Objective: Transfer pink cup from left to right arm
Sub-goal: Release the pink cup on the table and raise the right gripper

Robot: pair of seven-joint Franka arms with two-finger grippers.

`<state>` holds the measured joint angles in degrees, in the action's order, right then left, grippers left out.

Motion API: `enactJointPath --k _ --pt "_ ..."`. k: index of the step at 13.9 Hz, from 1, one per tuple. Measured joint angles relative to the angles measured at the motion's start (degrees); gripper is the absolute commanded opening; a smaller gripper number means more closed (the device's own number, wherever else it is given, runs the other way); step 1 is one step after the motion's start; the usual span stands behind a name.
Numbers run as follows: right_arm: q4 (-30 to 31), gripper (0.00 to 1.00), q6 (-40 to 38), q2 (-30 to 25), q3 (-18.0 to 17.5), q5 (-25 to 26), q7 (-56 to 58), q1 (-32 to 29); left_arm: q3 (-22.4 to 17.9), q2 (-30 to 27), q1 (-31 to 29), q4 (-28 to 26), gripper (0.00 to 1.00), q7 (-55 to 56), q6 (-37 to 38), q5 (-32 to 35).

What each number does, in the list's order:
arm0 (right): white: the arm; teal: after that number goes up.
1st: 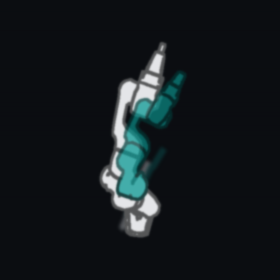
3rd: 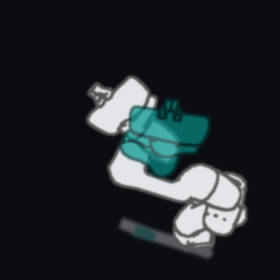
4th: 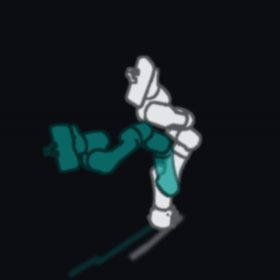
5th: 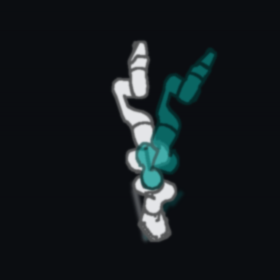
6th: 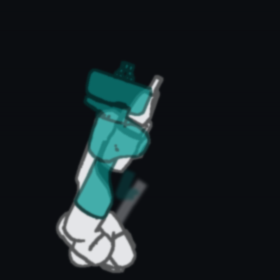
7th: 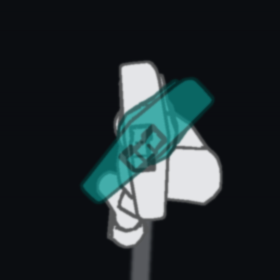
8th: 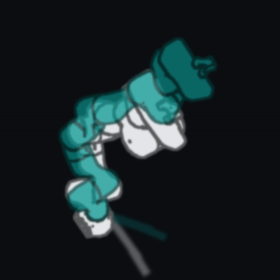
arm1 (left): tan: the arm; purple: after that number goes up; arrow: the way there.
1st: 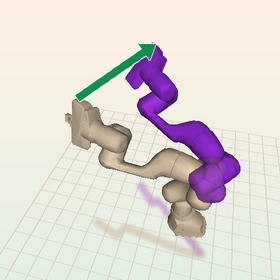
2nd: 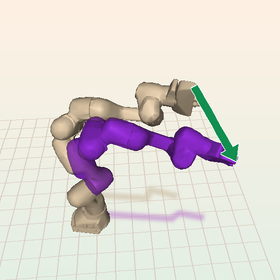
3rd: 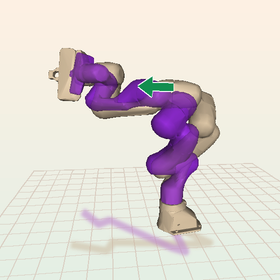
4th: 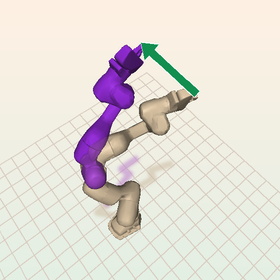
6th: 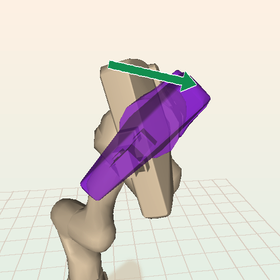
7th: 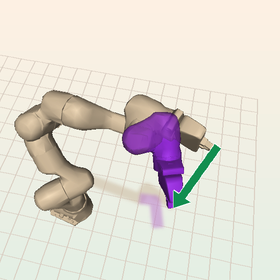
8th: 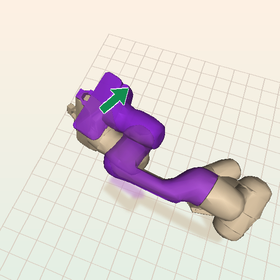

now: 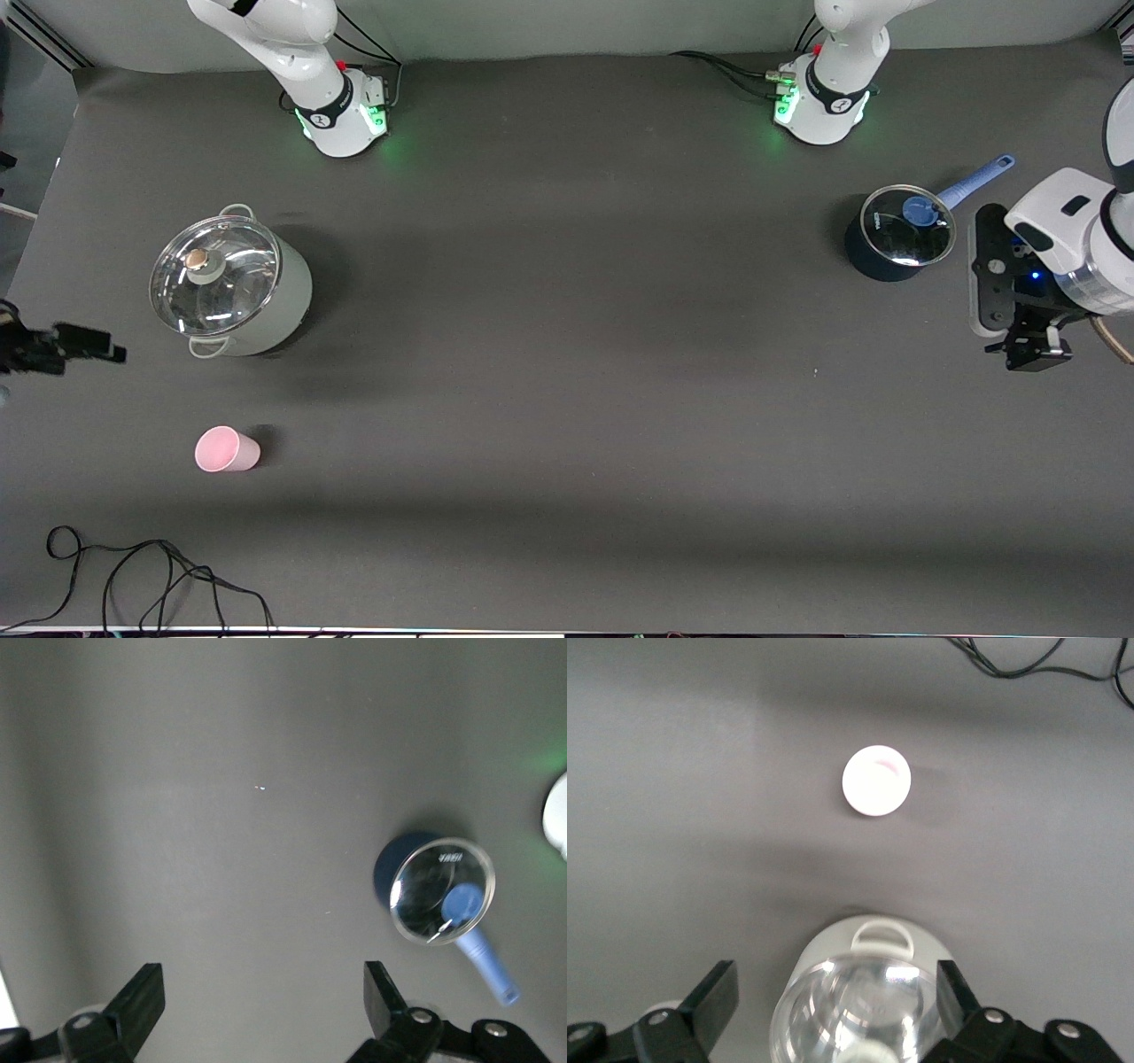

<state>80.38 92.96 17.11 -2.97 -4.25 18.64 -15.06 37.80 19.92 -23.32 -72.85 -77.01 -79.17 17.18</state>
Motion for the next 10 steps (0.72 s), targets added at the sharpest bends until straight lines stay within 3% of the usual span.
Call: enactJointPath --k 2,6,10 --pt "1.22 0.99 -2.42 -3.87 -0.03 0.00 -0.68 0.15 0.01 -0.56 -0.02 0.12 1.00 12.61 2.16 -0.01" --pt "9.24 0.99 -2.94 -12.42 -0.16 0.00 -2.26 1.62 -0.03 -1.74 -0.06 0.61 1.00 37.90 2.87 -0.01" --pt "12.62 0.99 -1.86 -15.31 1.65 0.23 -10.22 8.25 -0.14 -1.81 -1.13 0.64 1.00 62.15 2.94 -0.02"
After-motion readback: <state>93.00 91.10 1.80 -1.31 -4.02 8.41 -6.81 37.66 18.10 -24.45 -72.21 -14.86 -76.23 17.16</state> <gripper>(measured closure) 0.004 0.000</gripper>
